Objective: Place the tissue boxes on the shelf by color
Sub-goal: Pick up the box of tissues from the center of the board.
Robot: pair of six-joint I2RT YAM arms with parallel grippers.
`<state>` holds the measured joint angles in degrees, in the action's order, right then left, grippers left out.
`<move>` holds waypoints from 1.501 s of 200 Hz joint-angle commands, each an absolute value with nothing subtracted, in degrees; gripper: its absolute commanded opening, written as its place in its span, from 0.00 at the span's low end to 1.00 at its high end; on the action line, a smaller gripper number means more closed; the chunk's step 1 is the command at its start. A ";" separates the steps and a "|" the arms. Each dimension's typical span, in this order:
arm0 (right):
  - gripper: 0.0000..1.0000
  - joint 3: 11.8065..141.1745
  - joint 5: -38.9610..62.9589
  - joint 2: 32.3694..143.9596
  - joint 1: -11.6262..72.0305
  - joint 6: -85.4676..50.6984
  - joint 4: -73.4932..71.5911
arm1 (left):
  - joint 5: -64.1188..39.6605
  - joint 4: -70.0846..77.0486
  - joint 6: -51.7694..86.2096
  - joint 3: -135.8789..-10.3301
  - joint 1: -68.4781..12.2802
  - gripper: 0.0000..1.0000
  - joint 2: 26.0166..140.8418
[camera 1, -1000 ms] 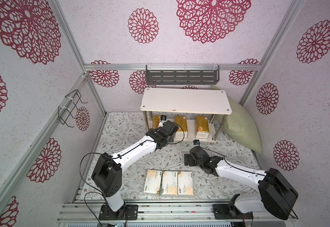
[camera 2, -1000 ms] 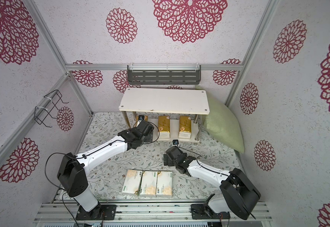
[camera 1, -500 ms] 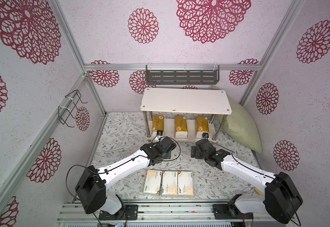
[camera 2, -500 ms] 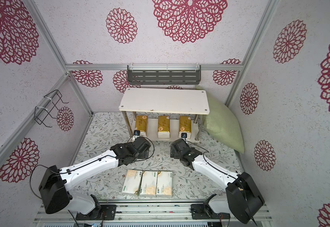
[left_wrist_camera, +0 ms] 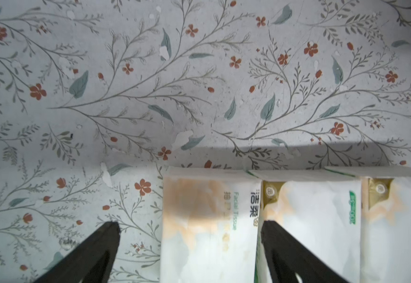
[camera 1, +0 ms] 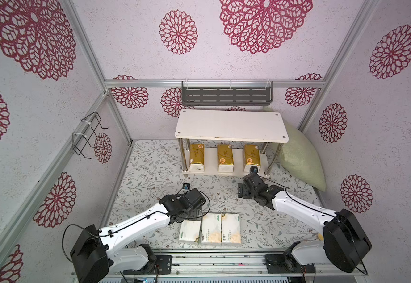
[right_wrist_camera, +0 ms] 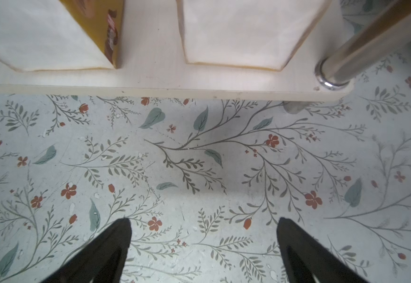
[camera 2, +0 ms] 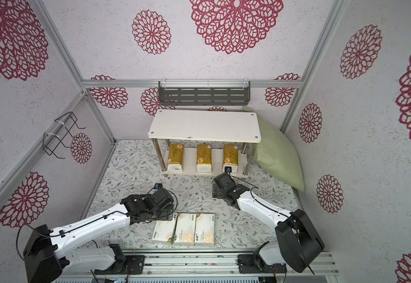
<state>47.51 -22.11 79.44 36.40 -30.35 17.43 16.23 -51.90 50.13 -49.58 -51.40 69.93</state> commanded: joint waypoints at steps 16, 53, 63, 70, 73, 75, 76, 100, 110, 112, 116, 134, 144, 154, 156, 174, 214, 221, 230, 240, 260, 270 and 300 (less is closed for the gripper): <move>0.99 48.79 -21.20 80.45 36.19 -29.04 15.08 | 11.71 -51.75 53.35 -45.84 -53.80 0.97 67.33; 0.99 48.56 -20.87 81.12 36.13 -28.79 14.42 | 9.56 -49.54 54.04 -42.90 -55.36 0.97 67.06; 0.99 48.49 -20.76 81.32 36.13 -28.82 14.29 | 7.93 -48.27 54.08 -42.18 -55.62 0.97 67.21; 0.99 48.36 -20.66 81.39 36.13 -28.82 14.17 | 7.31 -47.75 54.11 -41.94 -55.80 0.97 67.39; 0.99 48.35 -20.56 81.46 36.13 -28.83 14.15 | 7.13 -47.58 54.14 -41.86 -55.95 0.97 67.62; 0.99 48.34 -20.56 81.47 36.13 -28.83 14.09 | 7.12 -47.45 54.10 -41.78 -56.02 0.97 67.66; 0.99 48.39 -20.57 81.52 36.12 -28.78 14.07 | 7.08 -47.41 54.07 -41.76 -56.05 0.97 67.71; 0.99 48.34 -20.49 81.83 36.15 -28.74 13.73 | 7.05 -47.43 53.70 -41.90 -56.84 0.97 68.88; 0.99 48.38 -20.39 81.92 36.14 -28.74 13.57 | 7.25 -47.44 53.69 -42.09 -57.10 0.97 69.24; 0.99 48.31 -20.32 81.96 36.13 -28.74 13.54 | 7.22 -47.43 53.70 -42.08 -57.19 0.97 69.32; 0.99 48.30 -20.27 82.00 36.17 -28.78 13.45 | 7.22 -47.45 53.62 -42.18 -57.34 0.97 69.34; 0.99 48.14 -20.04 82.19 36.13 -28.86 13.03 | 7.29 -47.42 53.54 -42.14 -57.66 0.97 69.67; 0.99 48.11 -19.95 82.26 36.21 -28.92 12.93 | 7.21 -47.50 53.55 -42.06 -57.75 0.97 69.99; 0.99 48.00 -19.78 82.27 36.21 -29.00 12.75 | 7.08 -47.54 53.53 -42.01 -57.96 0.97 70.39; 0.99 48.04 -19.74 82.27 36.21 -28.98 12.70 | 7.09 -47.46 53.48 -42.01 -57.95 0.97 70.46; 0.99 47.77 -19.44 82.36 36.21 -28.96 12.31 | 7.05 -46.96 53.35 -42.10 -58.49 0.97 71.13; 0.99 47.61 -19.07 82.50 36.21 -28.95 11.79 | 7.68 -47.28 52.47 -43.06 -59.29 0.97 74.85; 0.99 47.47 -19.05 82.44 36.21 -28.99 11.71 | 8.18 -47.25 52.38 -43.15 -59.39 0.97 75.42; 0.99 47.35 -19.01 82.36 36.25 -29.05 11.63 | 8.88 -47.15 52.26 -43.29 -59.41 0.98 75.73; 0.99 47.18 -18.86 82.28 36.21 -29.13 11.47 | 9.86 -47.21 52.04 -43.61 -59.41 0.99 75.89; 0.99 46.62 -18.68 82.09 36.22 -29.34 11.13 | 12.34 -47.43 51.38 -44.80 -59.17 0.95 76.10; 0.99 46.37 -18.62 82.01 36.21 -29.42 10.99 | 13.12 -47.38 50.96 -45.70 -58.76 0.93 76.40; 0.99 46.00 -18.37 81.91 36.28 -29.62 10.58 | 14.58 -45.78 49.00 -47.65 -55.96 0.90 76.99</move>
